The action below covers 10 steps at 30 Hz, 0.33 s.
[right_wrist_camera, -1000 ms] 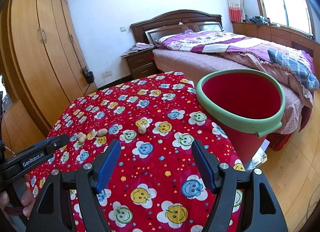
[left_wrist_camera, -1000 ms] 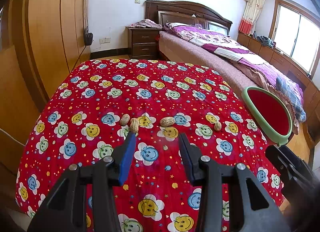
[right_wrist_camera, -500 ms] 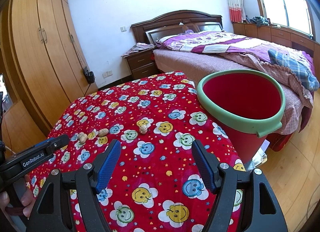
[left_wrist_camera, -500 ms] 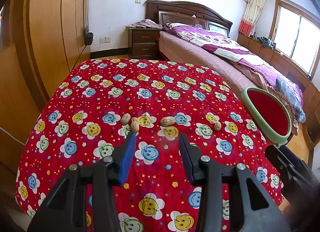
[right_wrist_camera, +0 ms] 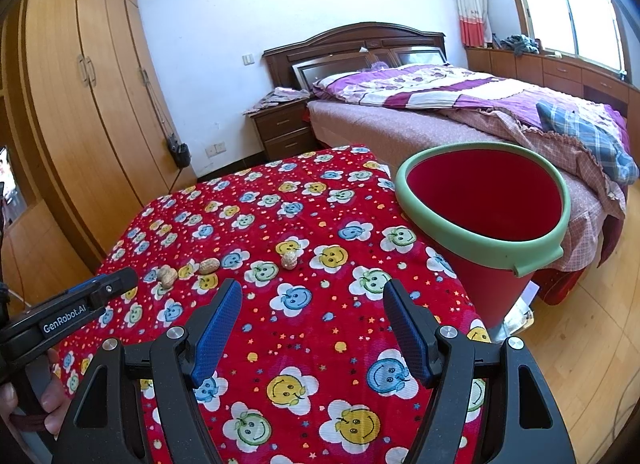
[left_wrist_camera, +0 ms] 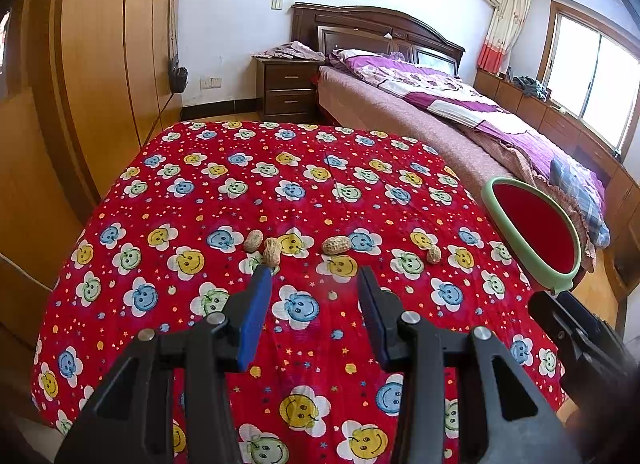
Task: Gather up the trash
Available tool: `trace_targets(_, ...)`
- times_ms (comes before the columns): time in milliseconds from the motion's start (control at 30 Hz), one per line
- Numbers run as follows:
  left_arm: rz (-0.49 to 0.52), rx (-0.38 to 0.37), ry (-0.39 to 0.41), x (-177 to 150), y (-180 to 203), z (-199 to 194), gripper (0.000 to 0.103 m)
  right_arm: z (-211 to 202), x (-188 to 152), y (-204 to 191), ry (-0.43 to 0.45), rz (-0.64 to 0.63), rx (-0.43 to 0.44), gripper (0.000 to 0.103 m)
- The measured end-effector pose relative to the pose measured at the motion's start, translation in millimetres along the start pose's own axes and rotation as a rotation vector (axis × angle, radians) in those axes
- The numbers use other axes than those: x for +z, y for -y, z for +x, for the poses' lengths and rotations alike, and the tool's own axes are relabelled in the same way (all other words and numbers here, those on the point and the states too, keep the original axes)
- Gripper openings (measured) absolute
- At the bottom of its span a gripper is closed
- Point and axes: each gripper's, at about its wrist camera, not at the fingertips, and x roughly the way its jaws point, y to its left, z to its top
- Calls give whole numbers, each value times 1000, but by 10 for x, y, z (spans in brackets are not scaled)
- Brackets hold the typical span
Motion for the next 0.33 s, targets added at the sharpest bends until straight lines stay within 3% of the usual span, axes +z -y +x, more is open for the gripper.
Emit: trace_targets(333,-5,-2,2,19,-9,-17,44,-32,28,-40,4,-6,2,74)
